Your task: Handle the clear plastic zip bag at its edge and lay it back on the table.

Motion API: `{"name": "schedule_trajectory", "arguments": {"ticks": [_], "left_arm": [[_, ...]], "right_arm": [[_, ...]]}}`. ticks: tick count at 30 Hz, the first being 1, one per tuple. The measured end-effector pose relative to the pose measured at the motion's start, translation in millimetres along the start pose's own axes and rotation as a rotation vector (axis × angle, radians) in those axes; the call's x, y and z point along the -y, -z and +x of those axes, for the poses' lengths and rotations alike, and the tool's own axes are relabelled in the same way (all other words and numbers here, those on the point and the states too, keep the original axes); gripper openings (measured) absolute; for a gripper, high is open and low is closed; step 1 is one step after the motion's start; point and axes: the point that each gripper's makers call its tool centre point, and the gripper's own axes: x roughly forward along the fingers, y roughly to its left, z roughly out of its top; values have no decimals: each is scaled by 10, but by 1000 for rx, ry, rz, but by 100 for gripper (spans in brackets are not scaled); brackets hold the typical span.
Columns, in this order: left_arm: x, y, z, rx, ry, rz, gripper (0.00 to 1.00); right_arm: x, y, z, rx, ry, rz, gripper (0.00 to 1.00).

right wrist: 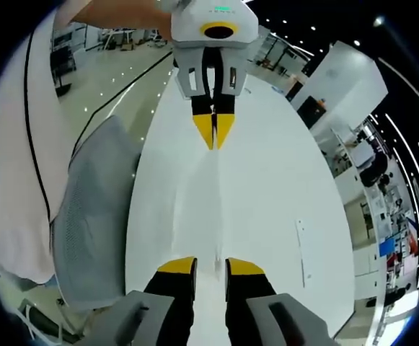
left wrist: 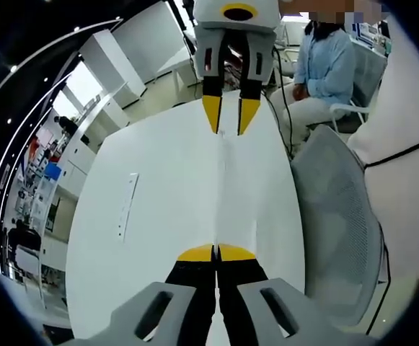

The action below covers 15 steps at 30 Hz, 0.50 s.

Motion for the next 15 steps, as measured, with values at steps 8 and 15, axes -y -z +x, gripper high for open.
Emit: {"name": "schedule_trajectory", "arguments": {"ticks": [8, 15], "left_arm": [[-5, 11, 3, 0, -2, -2, 0], [13, -7, 0, 4, -4, 0, 0]], "right_arm": [[10, -64, -19, 16, 1, 4, 14], [22, -138, -37, 29, -5, 4, 14]]}}
